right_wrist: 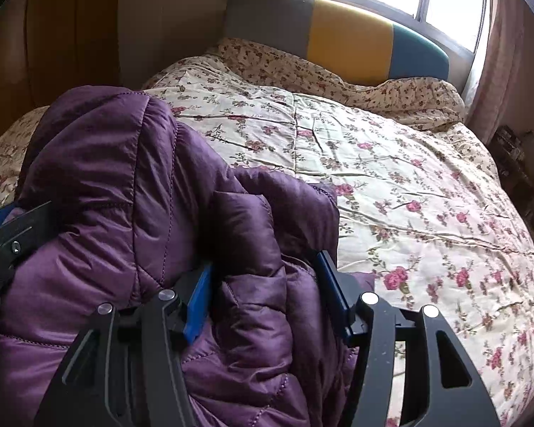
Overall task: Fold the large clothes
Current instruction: 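Open both grippers and lift them off the purple jacket bundle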
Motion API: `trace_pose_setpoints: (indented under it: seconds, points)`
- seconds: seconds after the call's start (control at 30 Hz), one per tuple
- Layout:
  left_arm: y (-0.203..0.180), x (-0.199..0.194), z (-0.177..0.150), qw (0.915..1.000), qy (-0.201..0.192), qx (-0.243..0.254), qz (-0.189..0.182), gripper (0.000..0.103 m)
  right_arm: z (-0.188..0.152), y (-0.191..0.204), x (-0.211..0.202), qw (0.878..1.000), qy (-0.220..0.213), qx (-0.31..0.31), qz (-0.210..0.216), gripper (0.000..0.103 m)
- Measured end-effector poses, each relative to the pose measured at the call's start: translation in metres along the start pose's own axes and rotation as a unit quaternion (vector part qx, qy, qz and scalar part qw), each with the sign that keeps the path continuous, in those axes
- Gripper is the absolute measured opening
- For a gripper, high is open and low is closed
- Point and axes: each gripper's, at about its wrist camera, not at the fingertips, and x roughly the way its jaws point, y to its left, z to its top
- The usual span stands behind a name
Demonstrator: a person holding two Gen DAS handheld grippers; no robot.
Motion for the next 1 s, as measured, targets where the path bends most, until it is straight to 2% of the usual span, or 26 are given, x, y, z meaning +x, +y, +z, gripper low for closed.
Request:
trace_pose_setpoints:
  seconds: [0.17,0.3,0.43,0.67,1.0]
  points:
    - [0.003,0.004,-0.002,1.0000,0.001,-0.005,-0.005,0.077,0.000,0.001,-0.002,1.000,-0.003,-0.002,-0.005,0.055]
    - [0.005,-0.009,0.001,0.9999,0.000,-0.010,-0.002,0.083,0.001,0.003,-0.013,1.000,-0.013,-0.011,-0.017,0.056]
    - [0.015,-0.028,0.001,0.9994,-0.008,-0.031,0.009,0.085,0.003,0.000,-0.029,1.000,-0.020,-0.007,-0.021,0.064]
    - [0.021,-0.065,-0.017,0.9987,-0.030,-0.028,0.031,0.085,-0.001,0.000,-0.059,0.999,-0.034,-0.010,-0.021,0.069]
    - [0.025,-0.098,-0.043,0.9971,-0.038,-0.041,0.052,0.085,-0.018,0.012,-0.100,0.998,-0.048,-0.025,-0.018,0.074]
